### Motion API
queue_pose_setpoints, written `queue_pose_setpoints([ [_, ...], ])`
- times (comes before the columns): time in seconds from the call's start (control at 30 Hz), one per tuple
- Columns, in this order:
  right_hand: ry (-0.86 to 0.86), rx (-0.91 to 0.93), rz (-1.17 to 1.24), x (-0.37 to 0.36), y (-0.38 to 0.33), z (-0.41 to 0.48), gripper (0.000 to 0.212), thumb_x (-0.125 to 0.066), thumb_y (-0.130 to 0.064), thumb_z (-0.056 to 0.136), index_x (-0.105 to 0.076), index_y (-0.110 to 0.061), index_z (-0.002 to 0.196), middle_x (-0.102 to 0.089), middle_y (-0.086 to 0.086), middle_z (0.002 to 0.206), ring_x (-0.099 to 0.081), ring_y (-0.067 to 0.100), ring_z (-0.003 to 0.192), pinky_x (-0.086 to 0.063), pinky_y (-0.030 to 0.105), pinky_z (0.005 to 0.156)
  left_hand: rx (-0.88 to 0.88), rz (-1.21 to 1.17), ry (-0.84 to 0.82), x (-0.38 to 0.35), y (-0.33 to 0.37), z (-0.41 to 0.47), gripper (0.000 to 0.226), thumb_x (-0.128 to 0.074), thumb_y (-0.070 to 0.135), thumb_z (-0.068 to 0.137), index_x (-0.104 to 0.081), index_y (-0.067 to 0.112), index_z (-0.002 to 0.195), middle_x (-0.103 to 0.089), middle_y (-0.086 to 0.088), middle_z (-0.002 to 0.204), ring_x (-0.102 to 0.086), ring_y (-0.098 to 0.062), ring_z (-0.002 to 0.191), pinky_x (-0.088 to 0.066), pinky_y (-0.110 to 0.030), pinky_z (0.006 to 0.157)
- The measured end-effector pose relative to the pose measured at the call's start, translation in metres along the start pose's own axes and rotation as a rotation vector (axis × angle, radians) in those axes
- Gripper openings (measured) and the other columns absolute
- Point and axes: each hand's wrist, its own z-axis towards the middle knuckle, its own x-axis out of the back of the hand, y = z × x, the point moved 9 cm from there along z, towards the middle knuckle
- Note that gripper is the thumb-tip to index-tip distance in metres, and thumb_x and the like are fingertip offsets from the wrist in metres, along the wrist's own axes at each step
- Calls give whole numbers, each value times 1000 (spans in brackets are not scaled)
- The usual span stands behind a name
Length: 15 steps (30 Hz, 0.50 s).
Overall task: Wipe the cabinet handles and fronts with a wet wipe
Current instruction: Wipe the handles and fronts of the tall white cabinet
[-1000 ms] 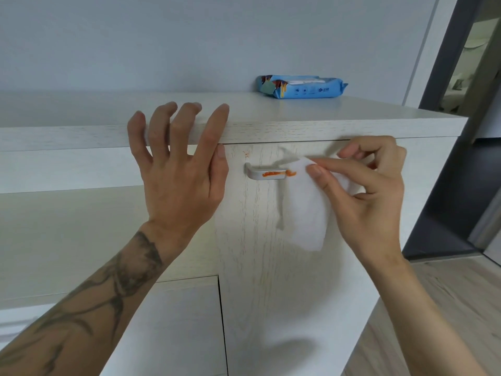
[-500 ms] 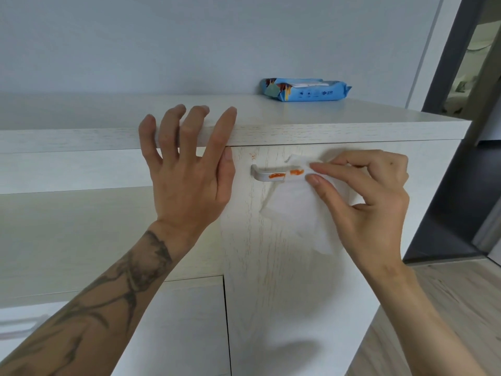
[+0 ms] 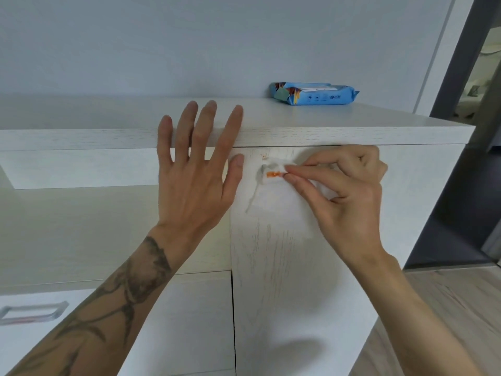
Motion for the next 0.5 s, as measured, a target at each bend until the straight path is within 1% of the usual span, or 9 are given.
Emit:
queue_pose_setpoints([
  [0.07,8,-5,-13,8,8,-1,10,-79,-31,96,-79,-31,107,-69,-12,106,-49,20,112,-40,64,88,-3,12,-21,2,-14,-5,63,-42,49,114,-30,20,169,-37,-17,167,-25,-36,158,0,-51,132],
  [0.17,37,-39,-18,15,14,-6,10,-79,-30,97,-78,-33,107,-70,-11,106,-51,25,111,-41,64,88,12,53,-14,2,-24,-9,67,-42,56,112,-32,19,167,-37,-17,162,-24,-38,157,2,-53,132],
  [0.3,7,8,6,-3,-2,1,10,-79,-32,96,-81,-31,105,-69,-15,106,-51,19,112,-39,63,89,108,59,26,-3,-15,-8,63,-46,54,109,-38,17,160,-49,-23,153,-26,-41,154,5,-54,131],
  [0.33,0,19,-3,-2,-1,2,10,-79,-33,96,-80,-32,105,-70,-15,106,-51,20,112,-39,63,90,116,53,38,-4,-13,-8,62,-46,53,109,-39,17,159,-48,-22,153,-26,-41,154,5,-54,131],
  [0.43,24,-26,-11,11,12,-2,10,-79,-33,97,-77,-36,106,-70,-14,106,-53,28,111,-39,65,90,107,53,59,-4,-14,-8,61,-45,52,109,-37,17,159,-34,-15,153,-24,-41,154,6,-55,131],
  [0.5,43,-45,3,7,8,-2,9,-79,-33,96,-77,-35,105,-70,-13,105,-53,28,111,-40,65,90,103,48,61,-6,-13,-8,61,-44,52,109,-34,18,159,-29,-12,153,-23,-40,154,7,-55,131],
])
